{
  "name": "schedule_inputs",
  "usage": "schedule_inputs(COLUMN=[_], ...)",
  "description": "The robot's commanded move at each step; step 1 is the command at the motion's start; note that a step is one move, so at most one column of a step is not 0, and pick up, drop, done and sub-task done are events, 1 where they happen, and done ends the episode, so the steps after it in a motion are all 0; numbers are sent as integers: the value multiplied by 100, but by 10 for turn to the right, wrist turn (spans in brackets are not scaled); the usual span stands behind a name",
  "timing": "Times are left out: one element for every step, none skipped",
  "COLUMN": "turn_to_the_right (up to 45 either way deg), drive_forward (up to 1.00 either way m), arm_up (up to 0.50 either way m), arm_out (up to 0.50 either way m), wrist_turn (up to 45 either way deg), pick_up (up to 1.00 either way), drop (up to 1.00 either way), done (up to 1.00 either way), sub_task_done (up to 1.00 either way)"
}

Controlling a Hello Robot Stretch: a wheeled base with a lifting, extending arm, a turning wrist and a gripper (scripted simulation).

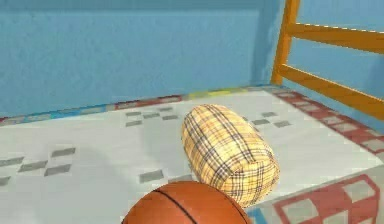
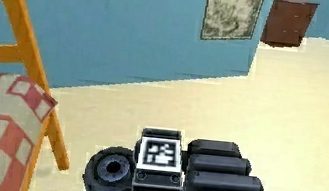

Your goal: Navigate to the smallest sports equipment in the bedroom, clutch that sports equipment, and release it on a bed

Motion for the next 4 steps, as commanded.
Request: schedule_inputs(turn_to_the_right=[-240, 120, -450, -450], drive_forward=[0, 0, 0, 0], arm_up=[0, 0, 0, 0], arm_out=[0, 0, 0, 0], wrist_turn=[0, 0, 0, 0], pick_up=[0, 0, 0, 0], drop=[0, 0, 0, 0], done=[0, 0, 0, 0], sub_task_done=[0, 0, 0, 0])
